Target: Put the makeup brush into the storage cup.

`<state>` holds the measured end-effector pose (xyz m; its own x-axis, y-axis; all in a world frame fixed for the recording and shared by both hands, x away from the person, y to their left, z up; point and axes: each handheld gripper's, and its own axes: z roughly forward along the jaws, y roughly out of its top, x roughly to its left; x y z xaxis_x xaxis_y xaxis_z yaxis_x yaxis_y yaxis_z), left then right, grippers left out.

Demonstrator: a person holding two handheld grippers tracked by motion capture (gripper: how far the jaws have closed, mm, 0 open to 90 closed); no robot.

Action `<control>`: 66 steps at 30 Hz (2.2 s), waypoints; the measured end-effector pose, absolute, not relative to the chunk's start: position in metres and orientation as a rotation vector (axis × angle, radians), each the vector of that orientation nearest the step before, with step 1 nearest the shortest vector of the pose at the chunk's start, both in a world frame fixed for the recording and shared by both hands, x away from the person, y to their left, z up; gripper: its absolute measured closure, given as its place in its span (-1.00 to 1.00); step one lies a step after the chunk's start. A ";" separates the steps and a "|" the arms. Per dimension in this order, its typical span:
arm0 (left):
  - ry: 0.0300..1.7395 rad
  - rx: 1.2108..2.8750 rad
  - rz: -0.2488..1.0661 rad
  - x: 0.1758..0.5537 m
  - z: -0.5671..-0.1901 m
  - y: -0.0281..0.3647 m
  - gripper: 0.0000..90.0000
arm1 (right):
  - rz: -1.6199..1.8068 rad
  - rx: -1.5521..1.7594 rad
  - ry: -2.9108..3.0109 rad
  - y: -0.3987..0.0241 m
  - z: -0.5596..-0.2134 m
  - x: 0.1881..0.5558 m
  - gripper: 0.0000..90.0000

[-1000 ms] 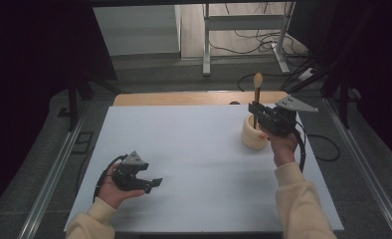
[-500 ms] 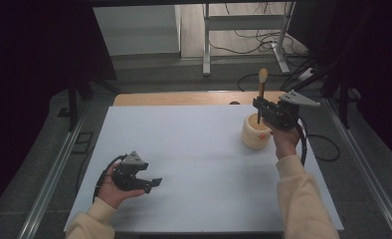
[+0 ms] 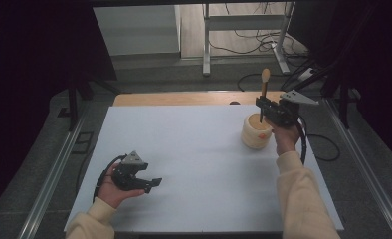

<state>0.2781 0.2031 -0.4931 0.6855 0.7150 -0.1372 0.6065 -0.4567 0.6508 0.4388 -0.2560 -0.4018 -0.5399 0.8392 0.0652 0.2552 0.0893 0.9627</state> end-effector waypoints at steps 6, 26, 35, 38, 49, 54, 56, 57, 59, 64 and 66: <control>1.009 2.206 0.203 0.278 -0.493 0.203 -0.53 | 1.471 1.093 1.850 -0.260 -0.405 0.443 0.75; 1.005 2.212 0.200 0.278 -0.494 0.203 -0.53 | 1.450 1.120 1.858 -0.261 -0.418 0.453 0.75; 1.007 2.211 0.200 0.278 -0.494 0.203 -0.53 | 1.430 1.141 1.861 -0.261 -0.426 0.457 0.75; 1.006 2.213 0.200 0.278 -0.494 0.203 -0.53 | 1.427 1.145 1.862 -0.261 -0.427 0.458 0.75; 1.005 2.213 0.200 0.278 -0.494 0.203 -0.54 | 1.415 1.154 1.881 -0.261 -0.435 0.460 0.75; 1.007 2.211 0.200 0.278 -0.494 0.204 -0.54 | 1.410 1.163 1.886 -0.260 -0.442 0.460 0.75; 1.007 2.211 0.200 0.278 -0.494 0.204 -0.54 | 1.413 1.160 1.879 -0.260 -0.445 0.460 0.75; 1.007 2.211 0.200 0.278 -0.494 0.204 -0.53 | 1.407 1.168 1.886 -0.260 -0.447 0.460 0.75; 1.007 2.212 0.201 0.278 -0.494 0.204 -0.54 | 1.400 1.176 1.884 -0.260 -0.451 0.459 0.75; 1.005 2.216 0.200 0.279 -0.494 0.203 -0.53 | 1.394 1.182 1.892 -0.262 -0.454 0.459 0.75; 1.004 2.218 0.200 0.279 -0.495 0.203 -0.54 | 1.397 1.178 1.891 -0.262 -0.453 0.459 0.75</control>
